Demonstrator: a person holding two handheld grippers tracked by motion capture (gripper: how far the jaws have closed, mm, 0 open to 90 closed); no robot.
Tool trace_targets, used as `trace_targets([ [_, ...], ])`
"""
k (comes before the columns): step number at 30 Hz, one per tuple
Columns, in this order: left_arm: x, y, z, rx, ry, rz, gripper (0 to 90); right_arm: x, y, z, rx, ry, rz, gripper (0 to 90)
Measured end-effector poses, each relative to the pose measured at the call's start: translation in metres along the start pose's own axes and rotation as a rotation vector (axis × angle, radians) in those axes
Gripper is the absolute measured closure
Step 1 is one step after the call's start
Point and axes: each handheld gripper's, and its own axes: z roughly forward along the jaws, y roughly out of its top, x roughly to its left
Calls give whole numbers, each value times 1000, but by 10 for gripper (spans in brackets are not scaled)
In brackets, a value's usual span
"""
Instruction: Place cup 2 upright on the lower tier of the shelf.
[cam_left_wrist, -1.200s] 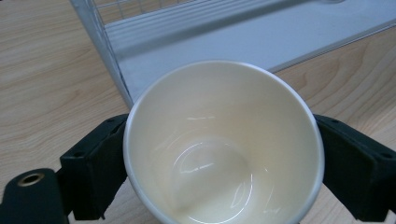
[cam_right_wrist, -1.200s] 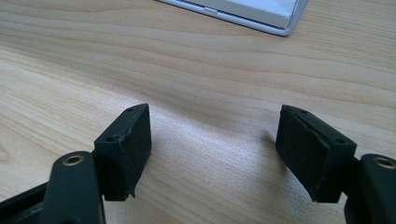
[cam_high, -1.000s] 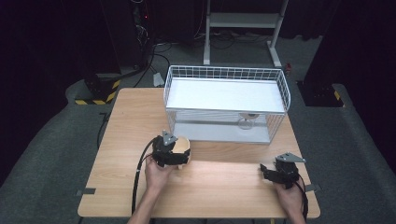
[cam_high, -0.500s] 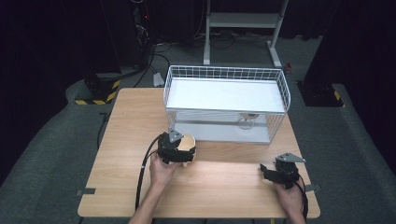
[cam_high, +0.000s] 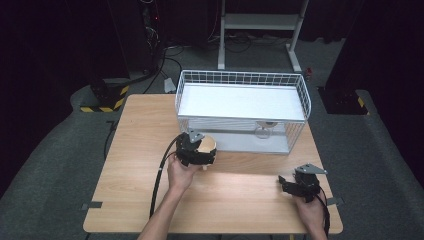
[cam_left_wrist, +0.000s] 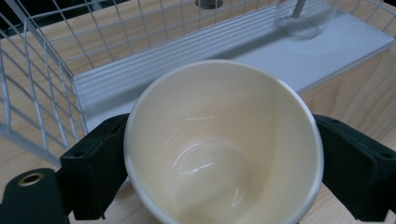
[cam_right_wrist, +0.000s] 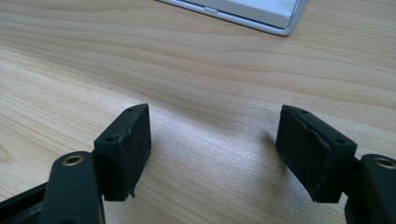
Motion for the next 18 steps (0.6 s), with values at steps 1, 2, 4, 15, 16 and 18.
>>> trace_targets([
  [1, 0, 0, 0, 0, 0, 0, 107, 0, 0, 0, 0, 0, 0, 269],
  [2, -1, 3, 3, -2, 7, 4, 107, 0, 0, 0, 0, 0, 0, 269],
  [4, -1, 6, 5, -9, 12, 1, 107, 0, 0, 0, 1, 1, 0, 269],
  [15, -3, 16, 24, -9, 37, 7, 107, 0, 0, 0, 0, 0, 0, 269],
  [16, -4, 15, 27, -2, 43, 1, 107, 0, 0, 0, 0, 0, 0, 269],
  [18, -4, 15, 29, -3, 46, -3, 107, 0, 0, 0, 3, 0, 6, 269],
])
